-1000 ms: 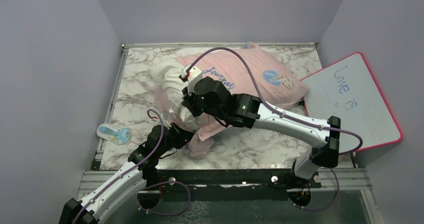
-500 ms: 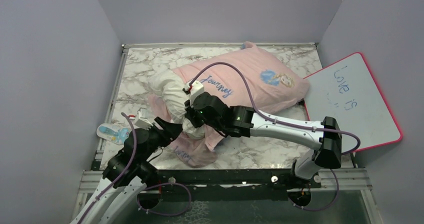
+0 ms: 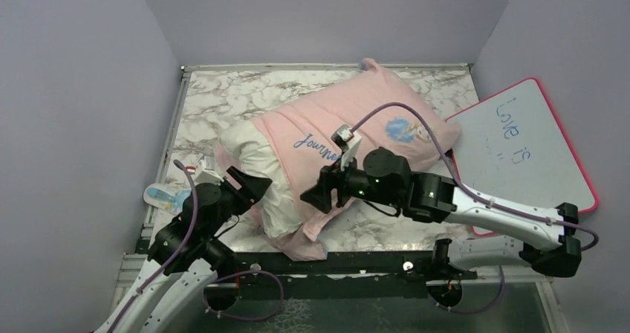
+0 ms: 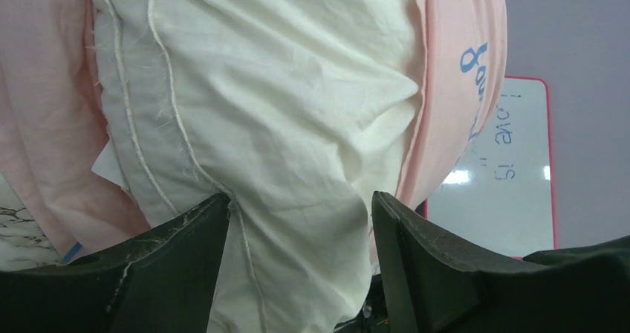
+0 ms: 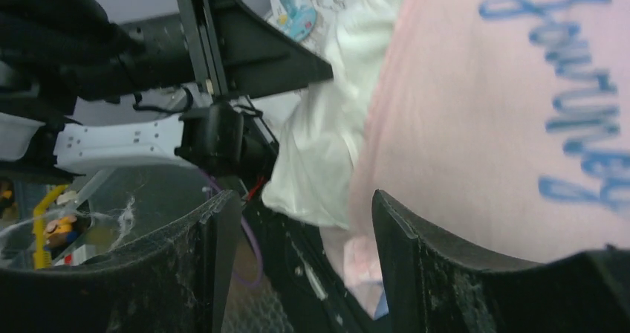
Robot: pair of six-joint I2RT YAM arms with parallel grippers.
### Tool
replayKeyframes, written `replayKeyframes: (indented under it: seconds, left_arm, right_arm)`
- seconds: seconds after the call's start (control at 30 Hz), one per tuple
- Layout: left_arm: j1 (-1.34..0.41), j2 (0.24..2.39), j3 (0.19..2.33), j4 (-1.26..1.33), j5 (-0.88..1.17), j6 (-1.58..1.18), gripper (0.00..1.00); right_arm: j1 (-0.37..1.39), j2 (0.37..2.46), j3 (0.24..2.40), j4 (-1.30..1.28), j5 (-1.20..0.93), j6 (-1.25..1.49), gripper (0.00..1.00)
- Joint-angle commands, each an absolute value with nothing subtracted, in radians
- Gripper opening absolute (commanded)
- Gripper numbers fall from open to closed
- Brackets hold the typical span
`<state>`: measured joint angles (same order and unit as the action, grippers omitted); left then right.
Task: Remove the pillowcase from the pillow
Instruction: Remove the pillow from the pillowcase.
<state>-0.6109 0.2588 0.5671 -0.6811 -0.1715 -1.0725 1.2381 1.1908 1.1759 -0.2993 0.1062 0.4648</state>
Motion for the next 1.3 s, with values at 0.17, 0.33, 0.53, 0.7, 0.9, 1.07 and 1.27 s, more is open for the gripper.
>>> replayKeyframes:
  seconds: [0.17, 0.33, 0.53, 0.7, 0.9, 1.07, 1.27]
  left_arm:
    - [-0.611, 0.418, 0.521, -0.624, -0.049, -1.064, 0.73]
    - [-0.611, 0.485, 0.490, -0.548, -0.006, -1.036, 0.40]
    - [-0.611, 0.493, 0.461, -0.496, -0.023, -1.033, 0.01]
    - [-0.611, 0.525, 0.480, -0.471, -0.011, -1.020, 0.00]
    - [-0.611, 0.606, 0.561, -0.477, -0.012, -0.950, 0.00]
    - [-0.611, 0.601, 0.617, -0.513, -0.117, -0.922, 0.00]
    - [-0.611, 0.662, 0.766, -0.685, -0.324, -0.888, 0.00]
  right_arm:
    - [1.235, 0.943, 0.750, -0.295, 0.126, 0.829, 0.83]
    - [1.235, 1.004, 0.617, -0.080, 0.065, 0.942, 0.89]
    - [1.235, 1.131, 0.442, 0.339, 0.148, 1.172, 0.89]
    - [1.235, 1.267, 0.380, 0.566, 0.163, 1.198, 0.89]
    - [1.197, 1.373, 0.449, 0.671, 0.067, 1.094, 0.54]
    - [1.171, 1.354, 0.612, 0.176, 0.230, 1.015, 0.01]
    - [1.100, 1.216, 0.637, -0.249, 0.586, 0.926, 0.01]
